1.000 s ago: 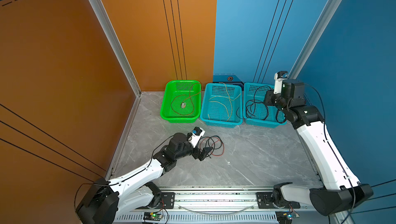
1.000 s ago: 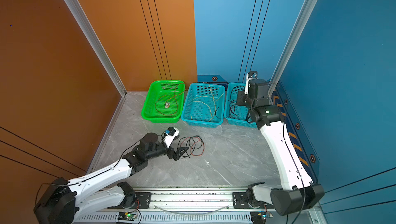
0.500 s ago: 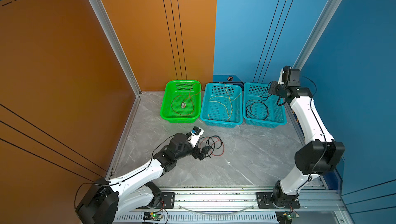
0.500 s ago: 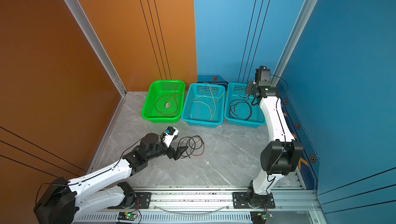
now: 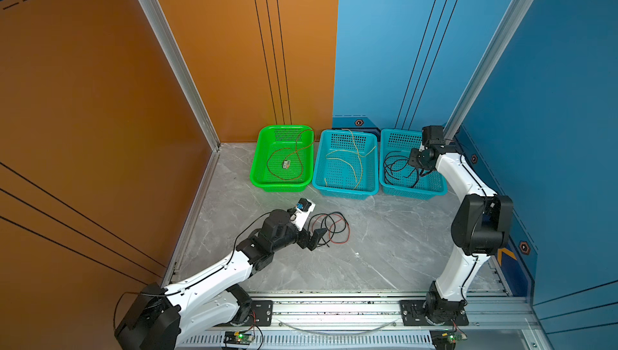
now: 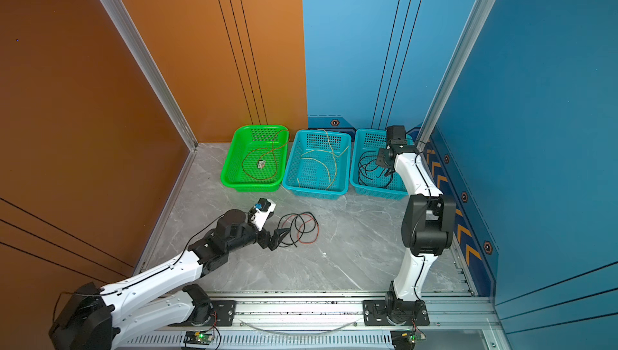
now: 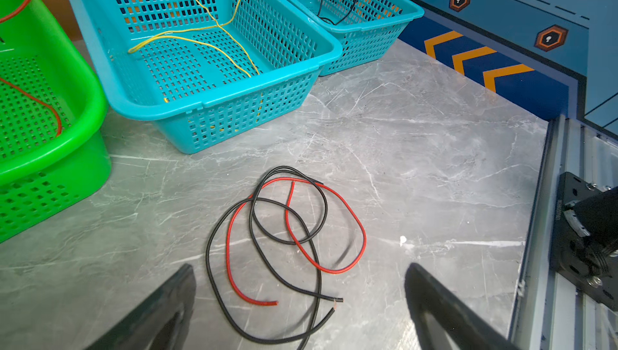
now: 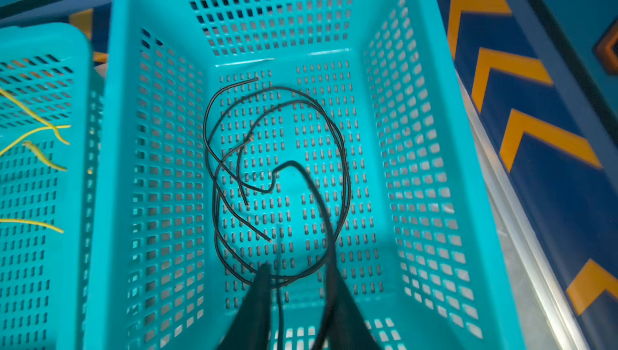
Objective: Untangle and sort cables by color
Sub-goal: Place the cable in the container, then untie the cable.
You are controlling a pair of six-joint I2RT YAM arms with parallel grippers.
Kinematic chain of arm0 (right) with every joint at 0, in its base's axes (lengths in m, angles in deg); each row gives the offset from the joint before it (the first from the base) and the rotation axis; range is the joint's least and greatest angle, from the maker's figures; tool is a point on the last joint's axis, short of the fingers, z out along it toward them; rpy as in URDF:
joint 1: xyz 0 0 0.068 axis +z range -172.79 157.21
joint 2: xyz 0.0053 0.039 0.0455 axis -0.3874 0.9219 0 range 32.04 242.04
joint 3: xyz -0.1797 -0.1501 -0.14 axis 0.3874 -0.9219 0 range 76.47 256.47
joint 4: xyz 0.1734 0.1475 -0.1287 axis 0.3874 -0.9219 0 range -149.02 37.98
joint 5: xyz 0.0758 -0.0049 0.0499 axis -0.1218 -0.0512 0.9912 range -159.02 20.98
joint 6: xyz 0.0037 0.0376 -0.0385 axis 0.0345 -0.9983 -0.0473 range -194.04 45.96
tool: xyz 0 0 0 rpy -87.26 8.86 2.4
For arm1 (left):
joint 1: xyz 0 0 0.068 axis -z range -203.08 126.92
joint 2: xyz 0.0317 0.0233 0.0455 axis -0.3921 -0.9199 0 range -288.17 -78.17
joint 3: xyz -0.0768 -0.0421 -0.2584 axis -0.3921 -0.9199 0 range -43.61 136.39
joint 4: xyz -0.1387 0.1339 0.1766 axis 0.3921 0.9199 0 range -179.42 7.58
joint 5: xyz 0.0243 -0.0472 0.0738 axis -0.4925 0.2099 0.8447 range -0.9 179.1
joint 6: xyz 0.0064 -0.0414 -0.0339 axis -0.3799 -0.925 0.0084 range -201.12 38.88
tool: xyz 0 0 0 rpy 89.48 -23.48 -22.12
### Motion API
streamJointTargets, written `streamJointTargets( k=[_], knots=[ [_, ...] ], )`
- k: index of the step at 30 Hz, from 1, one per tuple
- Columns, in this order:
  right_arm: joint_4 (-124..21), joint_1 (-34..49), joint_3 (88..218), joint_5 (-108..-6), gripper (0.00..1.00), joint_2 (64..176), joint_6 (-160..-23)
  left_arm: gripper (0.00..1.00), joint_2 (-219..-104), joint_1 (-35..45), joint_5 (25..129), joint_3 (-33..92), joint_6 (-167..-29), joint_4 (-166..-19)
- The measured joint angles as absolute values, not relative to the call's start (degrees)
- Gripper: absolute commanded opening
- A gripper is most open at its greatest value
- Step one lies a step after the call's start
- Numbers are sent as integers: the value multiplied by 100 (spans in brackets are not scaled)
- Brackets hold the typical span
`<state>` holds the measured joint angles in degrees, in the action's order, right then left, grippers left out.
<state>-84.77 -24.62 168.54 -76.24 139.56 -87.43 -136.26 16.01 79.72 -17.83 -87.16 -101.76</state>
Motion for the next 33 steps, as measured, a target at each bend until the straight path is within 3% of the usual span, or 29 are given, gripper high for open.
streamJointTargets(
  k=[9, 14, 23, 33],
  knots=[
    [-8276, -1893, 16207, -8877, 56, 12846, -8496, 98, -13720, 1601, 8039, -1781, -8692, -10086],
    [-8274, -1469, 16262, -9231, 56, 12000, -8251, 98, -13960, 1601, 8147, -1744, -8655, -9920],
    [-8353, -713, 15514, -7919, 53, 11062, -8135, 98, -14533, 1601, 8166, -1445, -8660, -9885],
    [-8440, 854, 14620, -7216, 46, 11458, -8312, 98, -14891, 1605, 8160, -1294, -8699, -9903]
  ],
)
